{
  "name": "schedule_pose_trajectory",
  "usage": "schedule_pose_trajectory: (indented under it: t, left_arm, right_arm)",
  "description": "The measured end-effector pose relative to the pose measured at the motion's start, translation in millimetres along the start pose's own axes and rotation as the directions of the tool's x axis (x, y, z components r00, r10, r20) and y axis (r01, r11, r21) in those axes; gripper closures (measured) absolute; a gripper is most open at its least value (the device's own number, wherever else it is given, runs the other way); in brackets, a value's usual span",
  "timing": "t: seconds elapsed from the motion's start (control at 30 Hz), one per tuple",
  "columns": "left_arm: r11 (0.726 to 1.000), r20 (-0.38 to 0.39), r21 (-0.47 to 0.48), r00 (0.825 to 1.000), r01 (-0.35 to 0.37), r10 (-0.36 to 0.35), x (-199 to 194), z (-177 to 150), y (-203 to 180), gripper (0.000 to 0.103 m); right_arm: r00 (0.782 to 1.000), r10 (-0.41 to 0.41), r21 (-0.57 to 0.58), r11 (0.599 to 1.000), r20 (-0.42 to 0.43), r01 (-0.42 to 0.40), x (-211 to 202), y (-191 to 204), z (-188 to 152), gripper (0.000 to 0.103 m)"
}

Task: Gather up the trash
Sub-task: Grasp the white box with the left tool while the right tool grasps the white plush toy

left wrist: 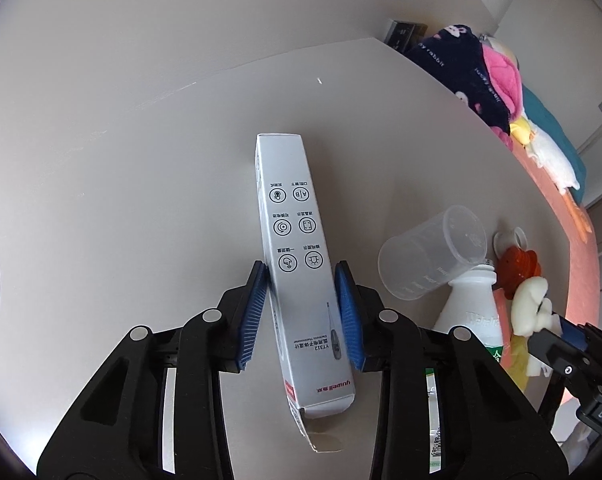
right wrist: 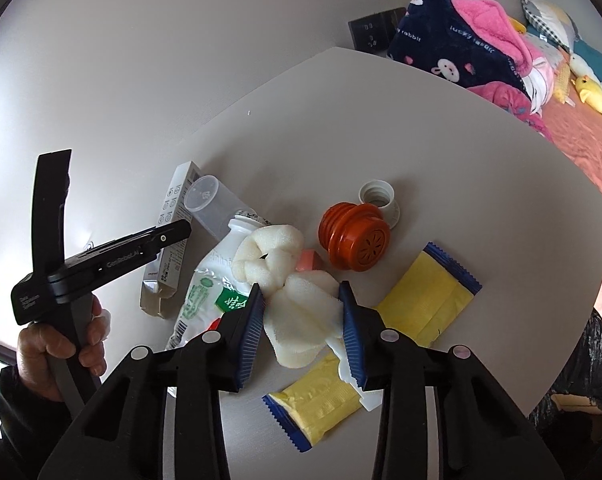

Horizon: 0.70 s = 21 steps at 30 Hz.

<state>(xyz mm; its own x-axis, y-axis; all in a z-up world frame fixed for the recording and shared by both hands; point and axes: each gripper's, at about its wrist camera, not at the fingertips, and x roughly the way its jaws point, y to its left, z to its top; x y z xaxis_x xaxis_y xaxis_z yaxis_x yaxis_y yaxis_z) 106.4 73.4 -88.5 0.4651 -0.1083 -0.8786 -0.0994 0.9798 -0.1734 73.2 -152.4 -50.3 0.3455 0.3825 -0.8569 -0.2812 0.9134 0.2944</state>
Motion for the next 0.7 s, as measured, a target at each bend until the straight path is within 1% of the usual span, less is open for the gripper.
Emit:
schedule_pose_trajectory:
  t: [0.07,0.13,0.17,0.2,0.27,0.3,0.33,0.4,0.5,0.57,0.7]
  left_arm:
    - [0.998,0.0,0.048,0.999,-0.042,0.042,2,1,-5,0.069]
    - [0.989,0.0,0.093,0.993,-0.114,0.114,5,2,-12,0.069]
    - [0.985,-0.001,0.096,0.99,-0.141,0.142,6,3,-13,0.069]
    - [0.985,-0.001,0.095,0.989,-0.148,0.148,7,4,-14,0.069]
    - [0.987,0.006,0.085,0.99,-0.138,0.138,7,5,-11,0.07]
    - [0.987,0.014,0.083,0.99,-0.138,0.137,6,5,-10,0.076]
    - [0.988,0.02,0.081,0.991,-0.133,0.132,5,4,-8,0.076]
    - [0.993,0.026,0.061,0.995,-0.102,0.1,3,2,-2,0.077]
    - [0.999,0.029,0.032,0.999,-0.024,0.023,-2,-5,3,0.077]
    - [0.999,0.037,0.021,0.999,0.037,-0.037,-9,-10,4,0.077]
    - [0.994,0.052,0.019,0.993,0.105,-0.106,-26,-18,-2,0.077]
  right_arm:
    - [1.0,-0.003,0.002,1.0,0.002,0.003,-3,1,-2,0.064]
    - [1.0,-0.004,0.002,1.0,0.005,0.004,-6,2,-4,0.064]
    - [1.0,-0.005,0.002,1.0,0.006,0.005,-7,2,-5,0.064]
    - [1.0,-0.006,0.002,1.0,0.009,0.006,-9,2,-6,0.064]
    - [1.0,-0.008,0.002,1.0,0.015,0.008,-12,3,-8,0.064]
    - [1.0,-0.01,0.003,1.0,0.019,0.01,-14,2,-8,0.064]
    - [1.0,-0.012,0.003,1.0,0.023,0.012,-16,2,-9,0.064]
    - [0.999,-0.017,0.006,1.0,0.036,0.017,-22,2,-10,0.064]
    - [0.998,-0.021,0.014,1.0,0.055,0.02,-30,-1,-10,0.064]
    - [0.998,-0.021,0.02,1.0,0.066,0.02,-36,-4,-10,0.064]
    - [0.996,-0.022,0.028,0.999,0.09,0.02,-47,-5,-9,0.064]
